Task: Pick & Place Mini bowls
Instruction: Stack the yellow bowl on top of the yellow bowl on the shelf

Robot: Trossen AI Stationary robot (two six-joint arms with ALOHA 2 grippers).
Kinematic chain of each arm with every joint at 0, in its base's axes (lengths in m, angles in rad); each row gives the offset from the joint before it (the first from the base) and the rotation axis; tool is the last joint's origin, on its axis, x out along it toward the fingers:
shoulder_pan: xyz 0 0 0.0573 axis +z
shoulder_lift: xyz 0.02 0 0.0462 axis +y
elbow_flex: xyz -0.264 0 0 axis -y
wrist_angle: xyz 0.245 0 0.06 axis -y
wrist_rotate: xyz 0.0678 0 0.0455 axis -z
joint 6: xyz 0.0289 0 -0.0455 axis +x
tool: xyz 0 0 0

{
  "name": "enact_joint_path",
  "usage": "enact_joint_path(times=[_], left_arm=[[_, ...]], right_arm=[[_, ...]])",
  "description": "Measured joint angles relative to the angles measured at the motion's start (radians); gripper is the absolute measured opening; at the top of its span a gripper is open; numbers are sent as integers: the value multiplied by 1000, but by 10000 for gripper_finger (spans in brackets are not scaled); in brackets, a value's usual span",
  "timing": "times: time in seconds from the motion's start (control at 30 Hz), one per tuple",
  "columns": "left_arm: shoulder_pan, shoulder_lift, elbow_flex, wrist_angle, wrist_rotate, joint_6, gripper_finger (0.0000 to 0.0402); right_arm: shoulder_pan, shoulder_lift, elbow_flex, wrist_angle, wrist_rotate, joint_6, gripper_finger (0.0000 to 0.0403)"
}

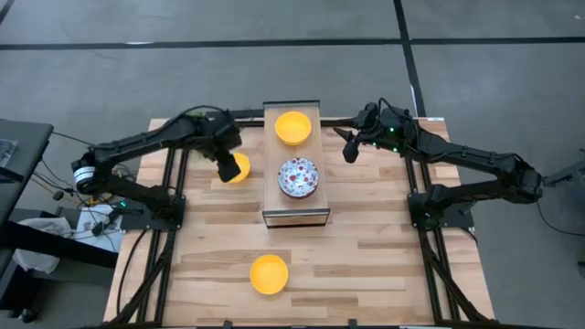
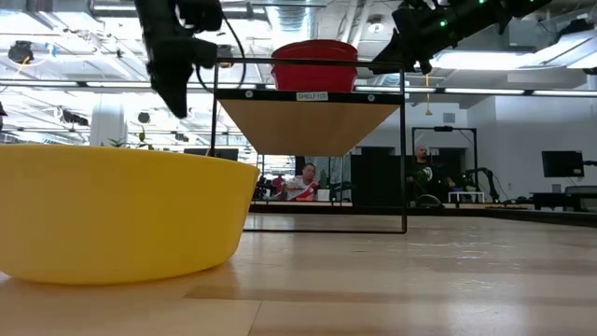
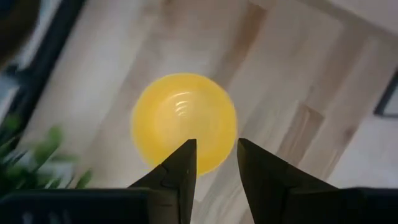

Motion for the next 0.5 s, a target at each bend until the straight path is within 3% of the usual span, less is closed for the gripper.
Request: enact_joint_path(times=[0.3,0.5], left_arm=[[0,4,-186,123,36,263,115],[0,4,-279,222,37,335,115]], right_arm=[[0,0,0,0,0,0,124],[0,0,0,1,0,0,124]])
